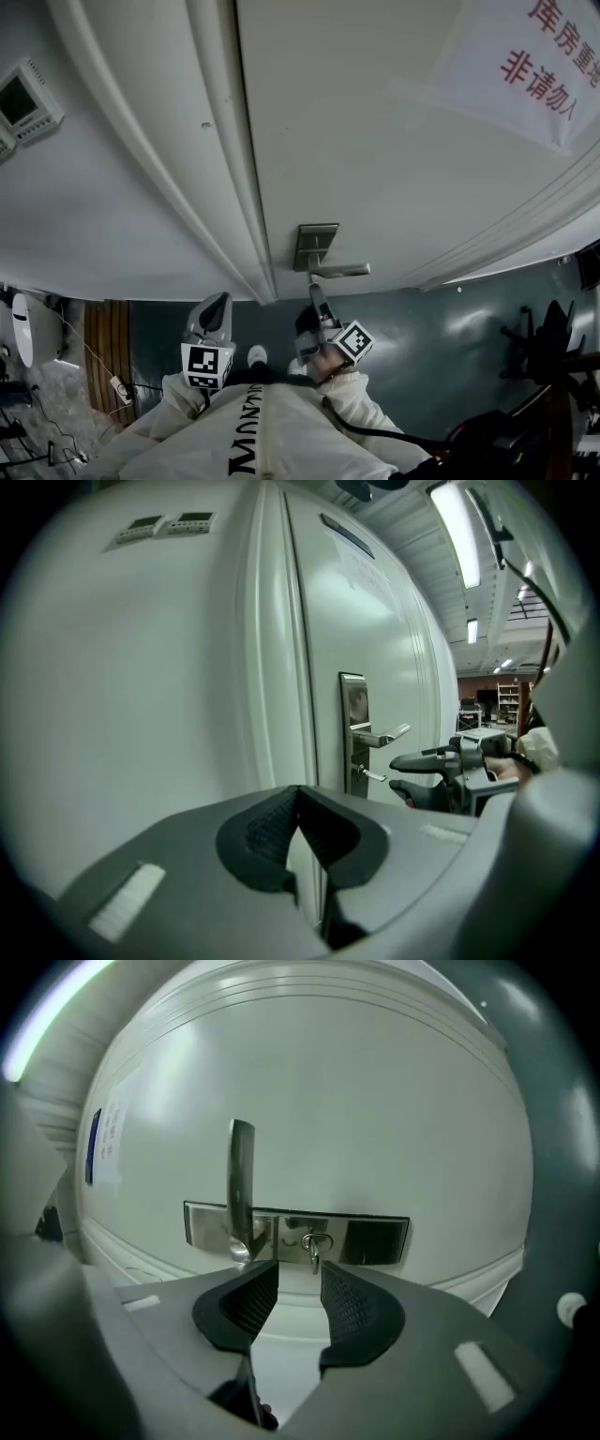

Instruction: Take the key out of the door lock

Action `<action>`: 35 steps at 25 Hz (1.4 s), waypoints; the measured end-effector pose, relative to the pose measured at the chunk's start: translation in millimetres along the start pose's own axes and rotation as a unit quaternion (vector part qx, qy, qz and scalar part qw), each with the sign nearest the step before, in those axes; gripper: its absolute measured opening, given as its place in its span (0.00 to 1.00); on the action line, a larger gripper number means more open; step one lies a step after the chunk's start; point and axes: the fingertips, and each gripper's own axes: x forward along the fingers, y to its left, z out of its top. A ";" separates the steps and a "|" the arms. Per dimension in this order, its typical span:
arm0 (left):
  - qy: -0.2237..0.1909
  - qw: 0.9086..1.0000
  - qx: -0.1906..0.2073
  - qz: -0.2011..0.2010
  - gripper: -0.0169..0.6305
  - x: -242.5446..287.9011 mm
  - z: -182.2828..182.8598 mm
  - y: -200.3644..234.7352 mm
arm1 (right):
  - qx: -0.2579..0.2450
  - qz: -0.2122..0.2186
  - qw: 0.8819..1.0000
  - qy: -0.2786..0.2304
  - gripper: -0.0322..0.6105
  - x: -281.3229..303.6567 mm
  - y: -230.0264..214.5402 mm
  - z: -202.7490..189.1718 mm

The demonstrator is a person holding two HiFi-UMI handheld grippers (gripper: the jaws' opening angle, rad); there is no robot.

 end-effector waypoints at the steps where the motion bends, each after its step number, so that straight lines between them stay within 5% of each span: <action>1: 0.002 1.000 0.000 0.003 0.03 -1.1 -1.8 2.0 | 0.018 0.007 1.000 -0.003 0.25 2.1 -1.5 -0.1; 7: 0.005 1.000 0.004 0.006 0.03 -3.6 -0.1 6.0 | 0.084 0.029 0.996 -0.015 0.26 14.1 -12.4 1.9; 16: 0.009 1.000 0.008 0.006 0.03 -1.3 0.5 9.3 | 0.108 0.038 0.993 -0.025 0.26 24.9 -15.5 5.2; 35: 0.015 1.000 0.005 0.001 0.03 2.2 -3.4 8.7 | 0.089 0.032 0.995 -0.033 0.09 37.6 -21.1 13.1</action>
